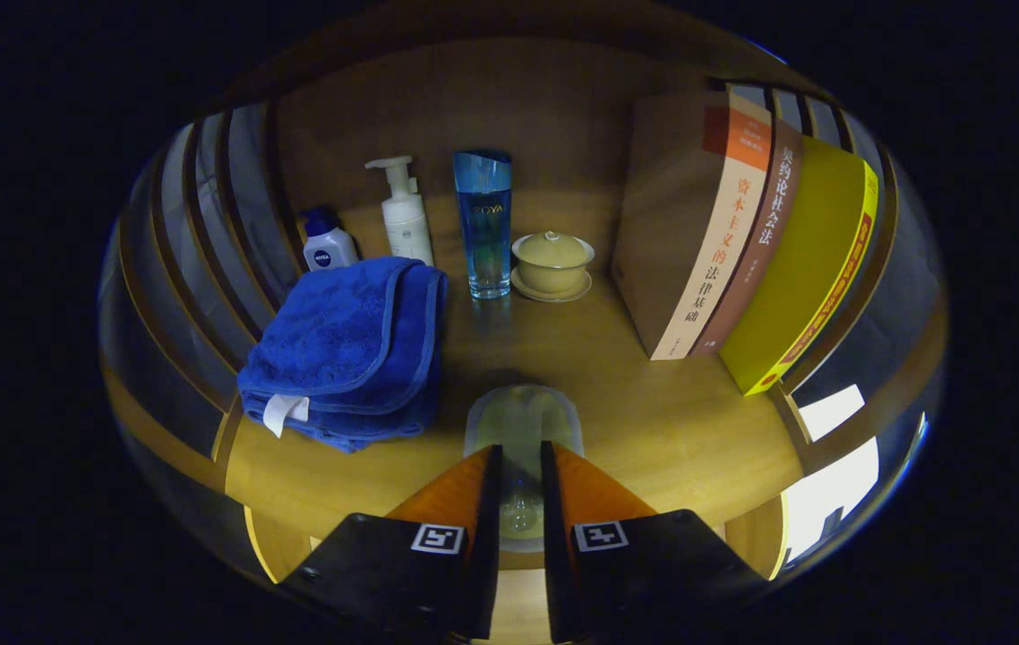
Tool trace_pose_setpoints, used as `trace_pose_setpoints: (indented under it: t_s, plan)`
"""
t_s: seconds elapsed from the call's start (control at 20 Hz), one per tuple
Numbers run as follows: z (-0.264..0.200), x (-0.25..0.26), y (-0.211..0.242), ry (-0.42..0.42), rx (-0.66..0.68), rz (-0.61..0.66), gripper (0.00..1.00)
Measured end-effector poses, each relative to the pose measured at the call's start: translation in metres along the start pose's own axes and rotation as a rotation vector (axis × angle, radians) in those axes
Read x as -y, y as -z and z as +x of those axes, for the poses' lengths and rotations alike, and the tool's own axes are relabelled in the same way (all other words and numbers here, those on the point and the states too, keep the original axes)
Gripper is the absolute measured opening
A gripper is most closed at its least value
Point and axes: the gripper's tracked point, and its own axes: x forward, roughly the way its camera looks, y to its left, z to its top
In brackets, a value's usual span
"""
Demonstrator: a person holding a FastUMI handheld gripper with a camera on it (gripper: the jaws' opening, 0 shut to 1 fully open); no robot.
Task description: Pull open the drawer, take out the items inside it, and place them on the countertop above the cabinet.
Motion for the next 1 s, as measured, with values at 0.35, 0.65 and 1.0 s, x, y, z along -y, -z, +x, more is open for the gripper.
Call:
trace_pose_setpoints:
  t_s: [0.35,0.65,1.0]
  plan:
    - [-0.016,-0.01,-0.016,-0.032,0.078,0.007,0.63]
    - [-0.035,-0.019,-0.026,-0.049,0.154,0.021,1.0]
    - [-0.075,-0.026,-0.026,-0.07,0.256,0.051,1.0]
